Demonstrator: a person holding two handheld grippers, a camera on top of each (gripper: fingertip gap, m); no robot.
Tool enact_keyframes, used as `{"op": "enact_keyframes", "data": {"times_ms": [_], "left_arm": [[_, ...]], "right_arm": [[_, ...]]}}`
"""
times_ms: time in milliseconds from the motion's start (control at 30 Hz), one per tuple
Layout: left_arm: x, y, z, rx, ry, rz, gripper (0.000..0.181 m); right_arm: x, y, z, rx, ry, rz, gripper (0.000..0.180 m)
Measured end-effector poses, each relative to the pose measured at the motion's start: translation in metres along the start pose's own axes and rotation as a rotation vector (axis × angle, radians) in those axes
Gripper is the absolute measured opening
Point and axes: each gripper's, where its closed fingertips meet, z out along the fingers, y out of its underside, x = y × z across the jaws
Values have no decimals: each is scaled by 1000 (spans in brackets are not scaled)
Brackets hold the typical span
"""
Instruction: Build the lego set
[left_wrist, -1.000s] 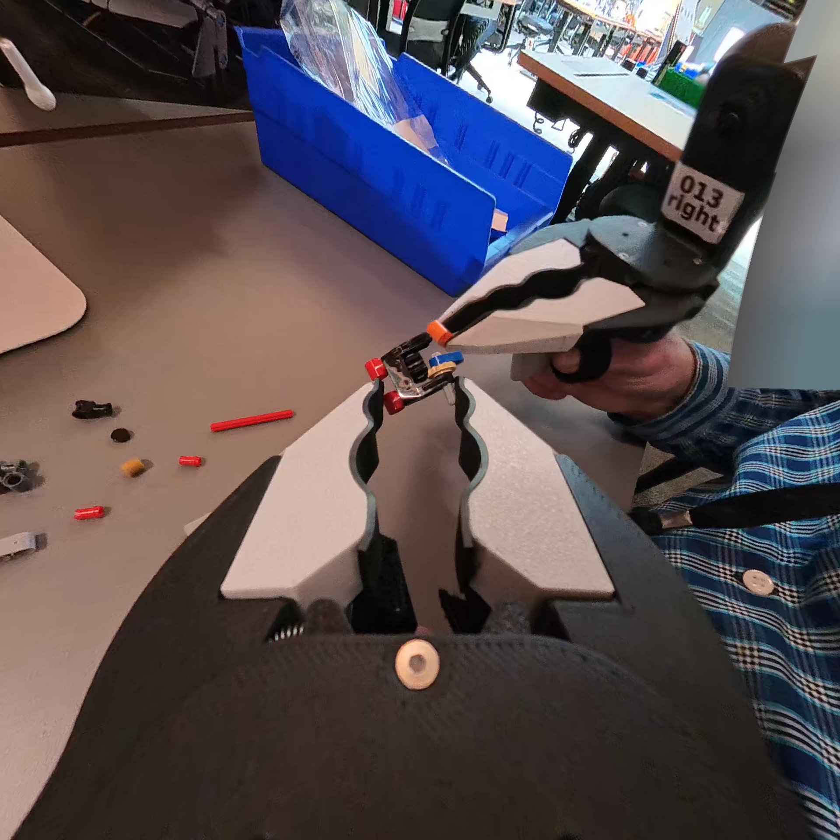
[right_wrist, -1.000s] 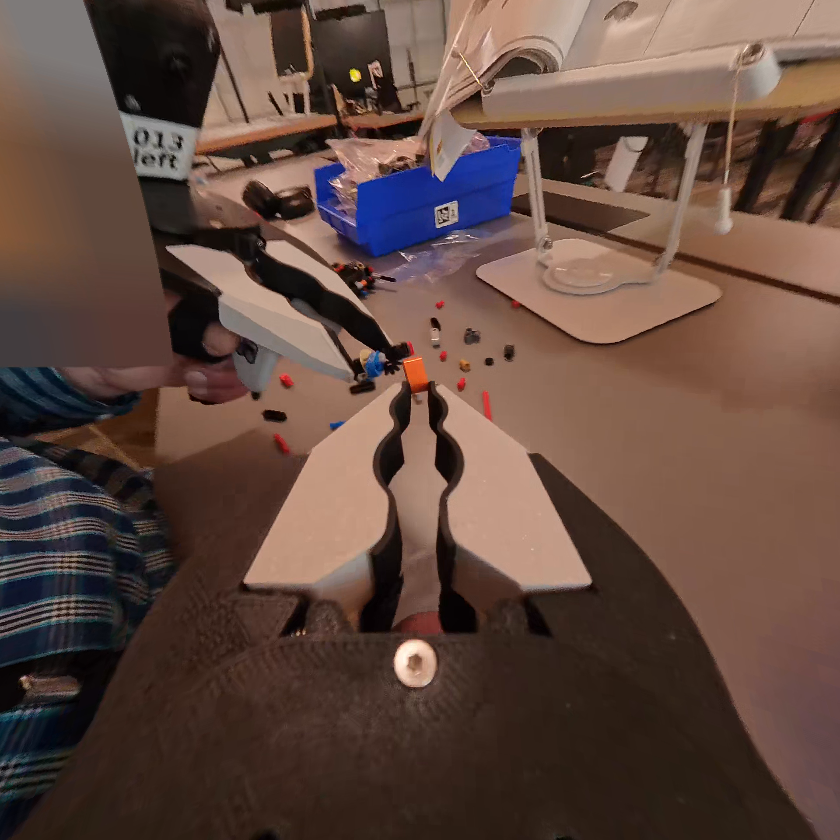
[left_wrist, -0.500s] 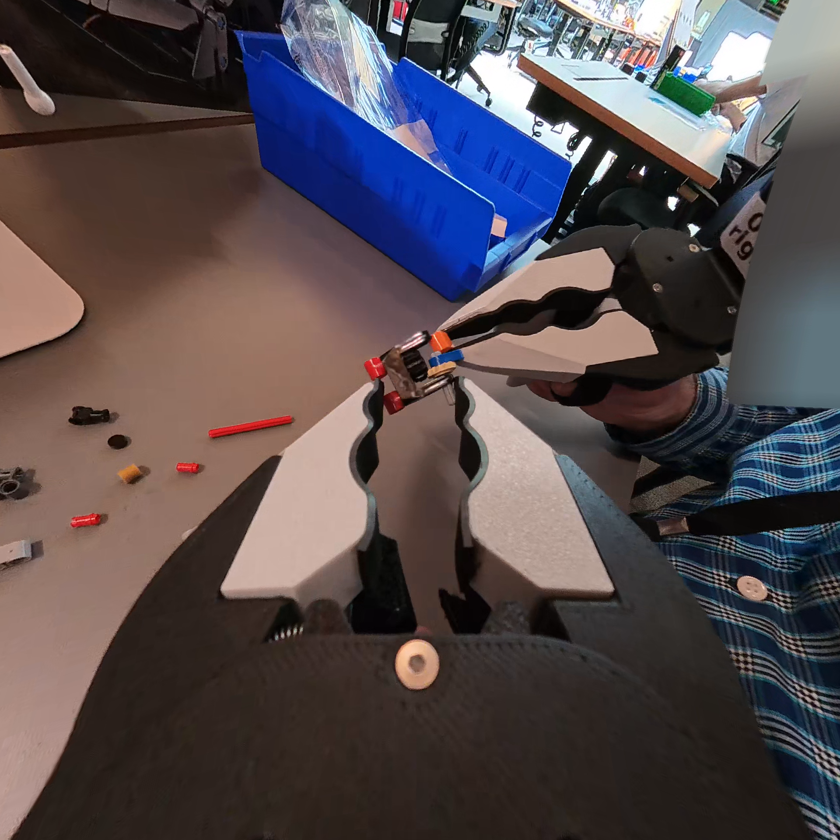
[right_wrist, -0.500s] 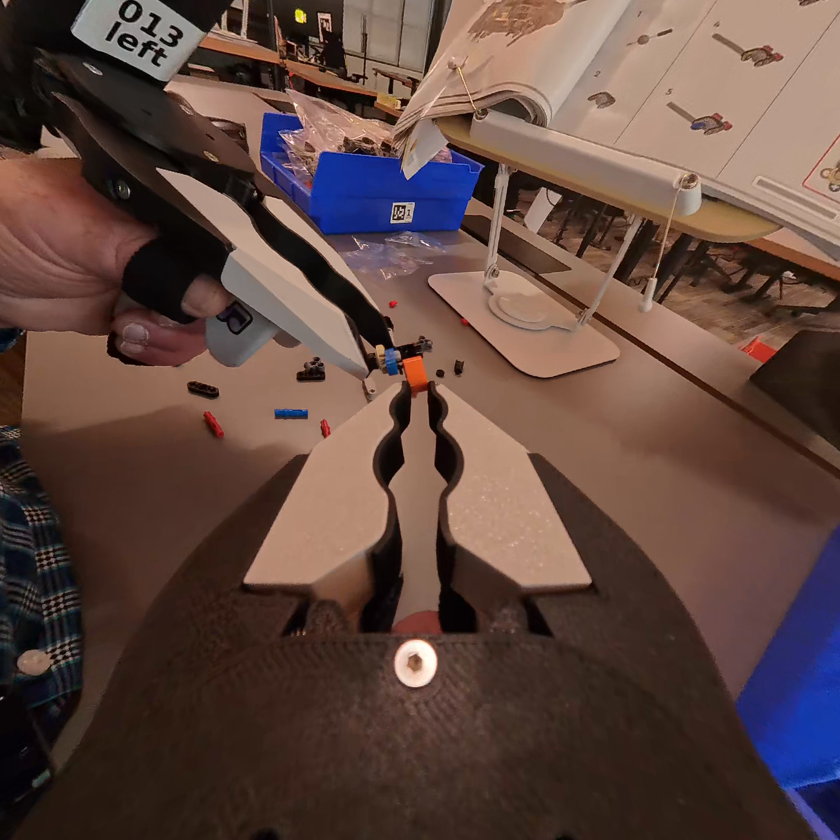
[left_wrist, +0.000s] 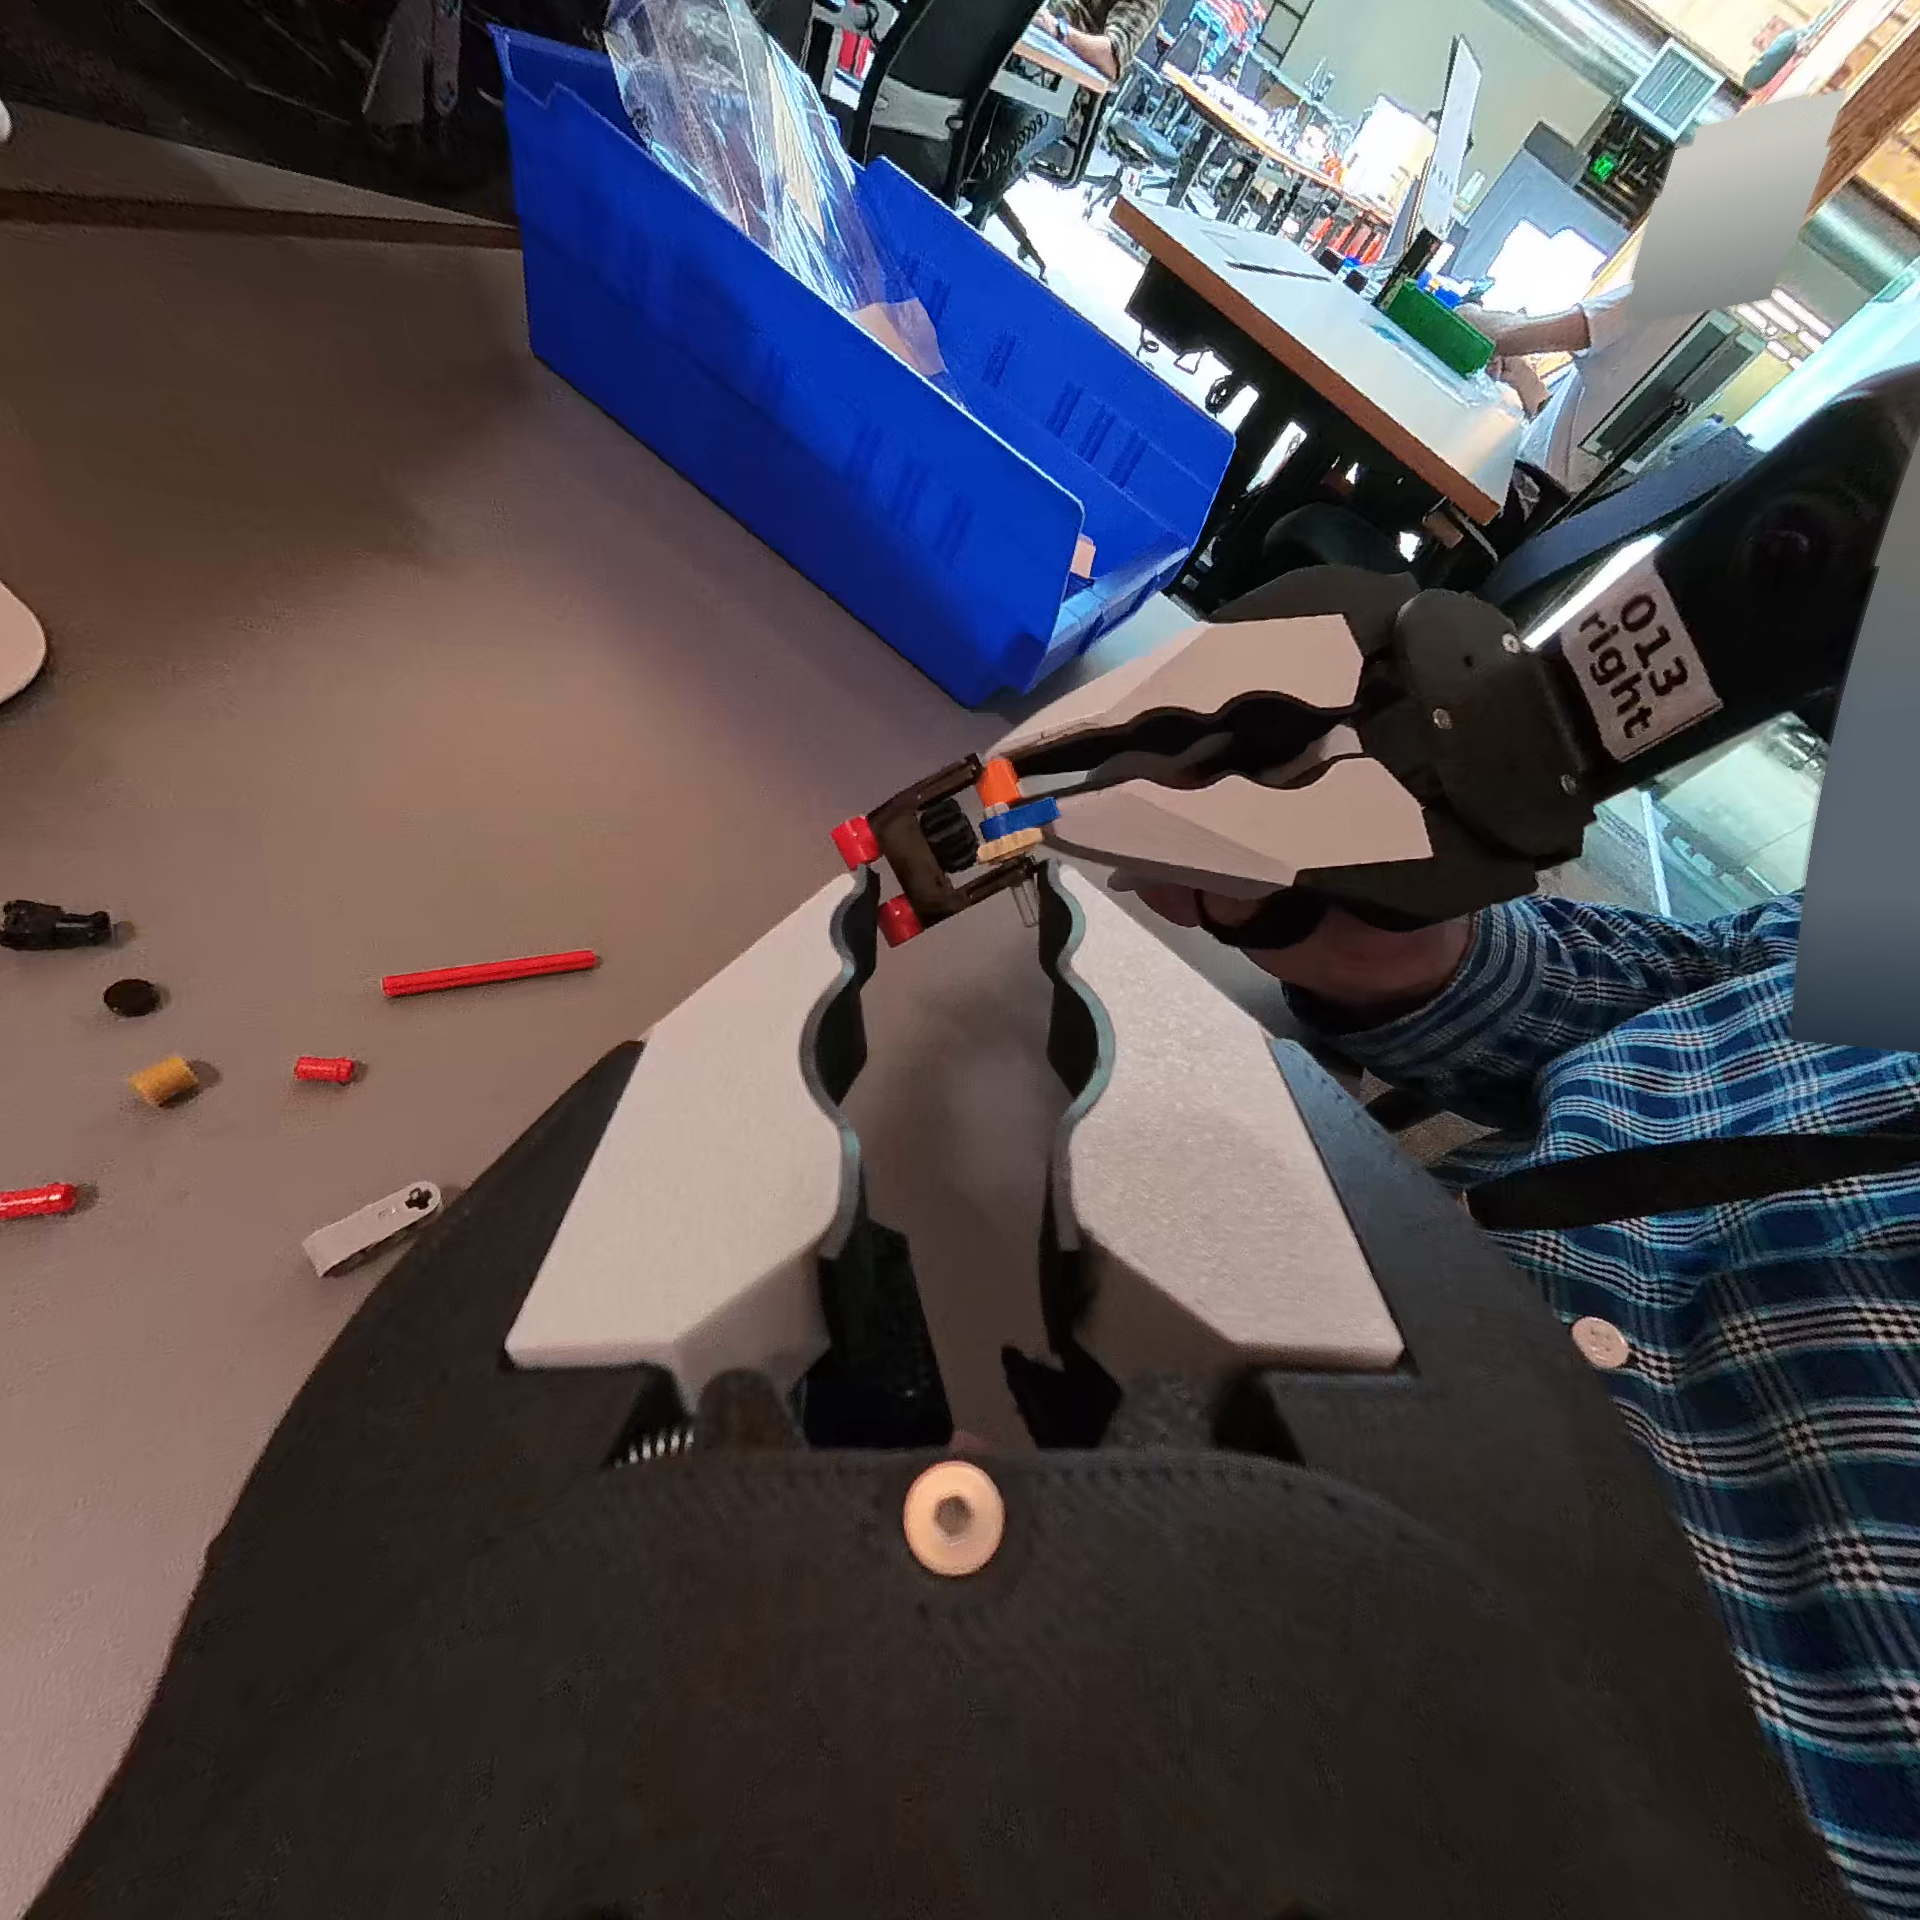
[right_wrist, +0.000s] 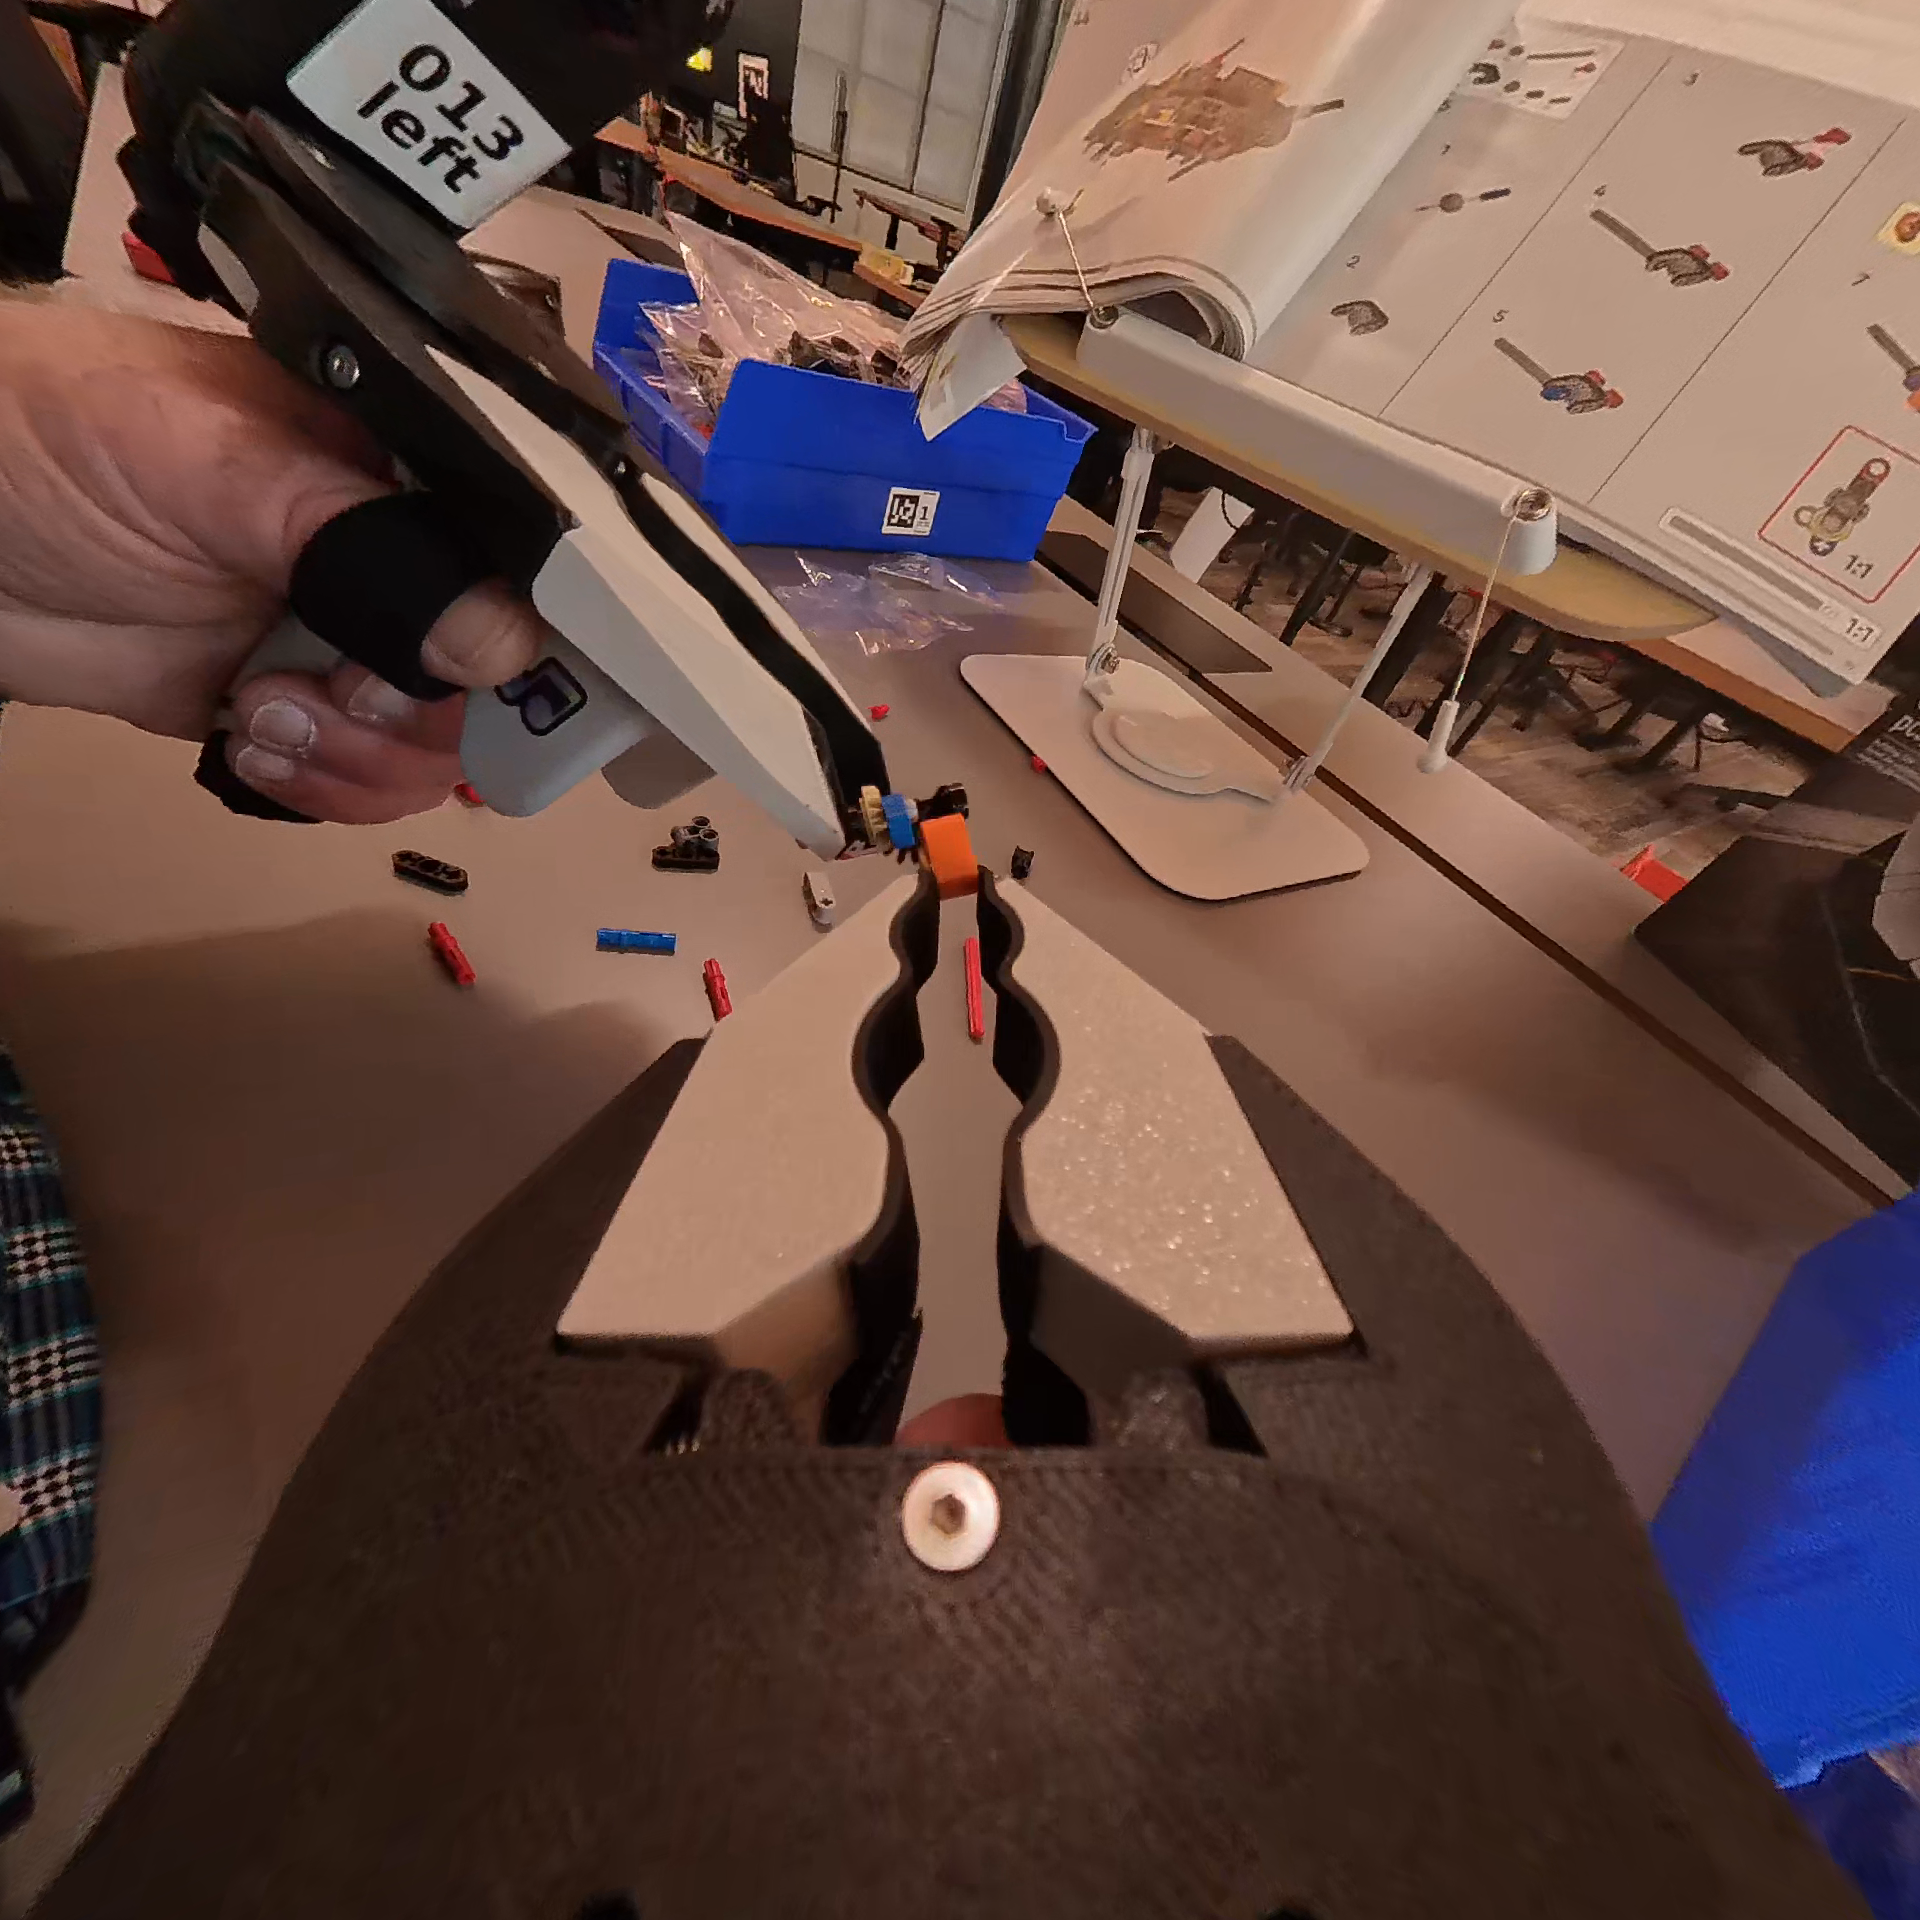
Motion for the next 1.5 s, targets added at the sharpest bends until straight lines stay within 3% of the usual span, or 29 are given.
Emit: {"op": "enact_keyframes", "data": {"times_ms": [533,967,1400,1500], "left_arm": [[-10,23,15,-70,-51,-36,25],[-22,84,24,-389,-192,175,26],[-24,97,25,-451,-241,282,28],[-20,99,24,-462,-223,284,40]], "right_arm": [[6,18,0,-82,32,3,4],[10,63,-5,-257,-23,34,4],[9,81,-4,-342,-34,-7,4],[3,93,-6,-407,-63,-75,4]]}}
